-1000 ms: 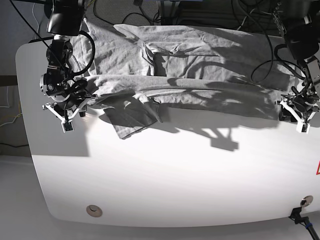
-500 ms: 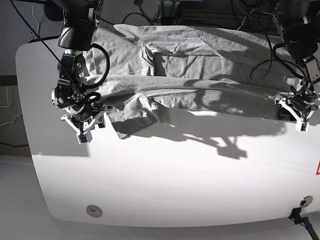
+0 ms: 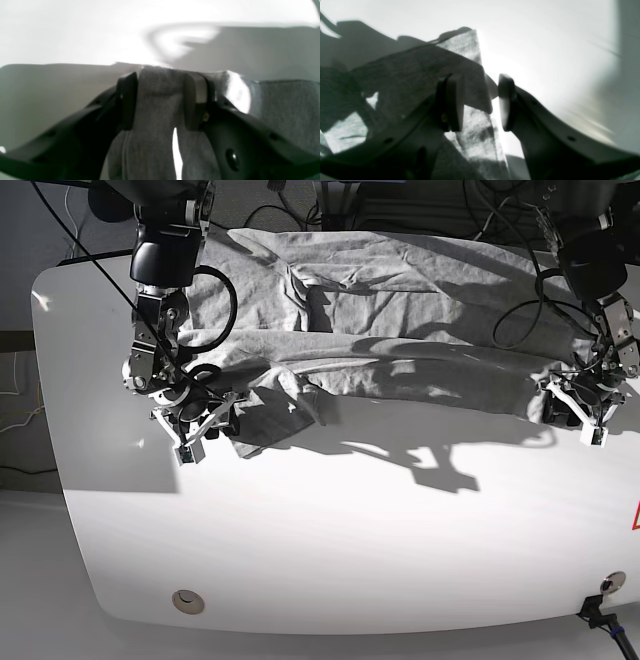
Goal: Fold the T-shirt properly
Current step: 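Lay the folded edge down and pull both grippers back along the shirt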
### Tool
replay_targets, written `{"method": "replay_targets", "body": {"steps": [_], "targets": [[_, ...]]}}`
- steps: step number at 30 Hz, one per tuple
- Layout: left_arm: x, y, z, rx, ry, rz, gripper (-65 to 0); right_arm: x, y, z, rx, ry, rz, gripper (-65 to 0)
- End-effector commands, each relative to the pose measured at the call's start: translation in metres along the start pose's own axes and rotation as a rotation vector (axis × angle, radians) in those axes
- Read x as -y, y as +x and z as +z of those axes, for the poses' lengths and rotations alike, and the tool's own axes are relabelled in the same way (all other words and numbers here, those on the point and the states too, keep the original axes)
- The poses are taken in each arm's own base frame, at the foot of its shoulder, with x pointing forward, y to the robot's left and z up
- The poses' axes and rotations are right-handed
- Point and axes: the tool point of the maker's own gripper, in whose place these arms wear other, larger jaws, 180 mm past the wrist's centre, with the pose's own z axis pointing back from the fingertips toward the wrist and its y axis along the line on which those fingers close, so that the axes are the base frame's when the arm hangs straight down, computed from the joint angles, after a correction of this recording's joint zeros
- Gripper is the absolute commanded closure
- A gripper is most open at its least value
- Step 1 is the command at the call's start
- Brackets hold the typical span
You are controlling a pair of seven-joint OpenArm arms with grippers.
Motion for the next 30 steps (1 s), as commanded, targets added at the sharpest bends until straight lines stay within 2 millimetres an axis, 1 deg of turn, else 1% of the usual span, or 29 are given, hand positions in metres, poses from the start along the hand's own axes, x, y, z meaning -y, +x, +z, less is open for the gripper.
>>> {"method": "replay_targets", "body": {"steps": [1, 3, 6, 9, 10, 11, 13, 14, 19, 20, 21, 22, 23, 24, 25, 26, 28, 29, 30], "targets": [[-0.008, 0.015, 0.004, 0.029, 0.012, -0.015, -27.1, 0.002, -0.002, 0.000, -0.028, -0.010, 0.012, -22.4], [-0.008, 0.015, 0.004, 0.029, 0.012, -0.015, -27.1, 0.001, -0.003, -0.001, -0.029, -0.008, 0.011, -22.4], [-0.007, 0.014, 0.004, 0.029, 0.011, -0.014, -26.9, -0.010, -0.004, -0.004, -0.028, 0.009, 0.002, -22.4], [-0.006, 0.014, 0.003, 0.029, 0.010, -0.014, -26.7, -0.012, -0.005, -0.004, -0.030, 0.014, -0.001, -22.0], [-0.003, 0.014, 0.001, 0.030, 0.003, -0.009, -26.7, -0.014, -0.007, -0.005, -0.038, 0.017, -0.001, -22.0], [0.002, 0.013, -0.001, 0.033, -0.005, -0.004, -26.7, -0.018, -0.011, -0.005, -0.053, 0.026, 0.010, -22.0], [0.004, 0.012, -0.002, 0.032, -0.009, -0.001, -26.7, -0.032, -0.013, -0.008, -0.063, 0.068, 0.055, -21.8], [0.005, 0.011, -0.002, 0.030, -0.009, -0.001, -26.7, -0.035, -0.013, -0.009, -0.067, 0.077, 0.067, -21.8], [0.005, 0.010, -0.002, 0.029, -0.010, 0.000, -26.5, -0.035, -0.013, -0.008, -0.067, 0.078, 0.069, -21.5], [0.005, 0.010, -0.002, 0.029, -0.010, 0.000, -26.5, -0.034, -0.013, -0.008, -0.067, 0.076, 0.070, -20.4], [0.005, 0.010, -0.002, 0.029, -0.010, 0.000, -26.4, -0.033, -0.013, -0.008, -0.066, 0.075, 0.070, -17.4], [0.005, 0.011, -0.002, 0.030, -0.010, 0.000, -26.4, -0.033, -0.013, -0.008, -0.066, 0.075, 0.070, -12.8], [0.005, 0.011, -0.002, 0.030, -0.009, -0.001, -26.4, -0.032, -0.012, -0.008, -0.065, 0.073, 0.073, -6.7], [0.004, 0.012, -0.002, 0.032, -0.009, -0.001, -25.3, -0.032, -0.011, -0.008, -0.064, 0.071, 0.076, 0.0], [0.004, 0.013, -0.002, 0.036, -0.009, -0.002, -22.0, -0.031, -0.010, -0.008, -0.063, 0.069, 0.076, 0.0], [0.004, 0.014, -0.002, 0.038, -0.009, -0.002, -17.3, -0.033, -0.009, -0.008, -0.063, 0.073, 0.081, 0.0], [0.004, 0.016, -0.002, 0.041, -0.009, -0.002, -4.2, -0.033, -0.008, -0.008, -0.062, 0.075, 0.084, 0.0], [0.004, 0.021, -0.003, 0.051, -0.008, -0.003, 0.0, -0.033, -0.005, -0.009, -0.056, 0.075, 0.086, 0.0], [0.003, 0.025, -0.003, 0.059, -0.007, -0.004, 0.0, -0.033, 0.000, -0.009, -0.048, 0.075, 0.087, 0.0]]}}
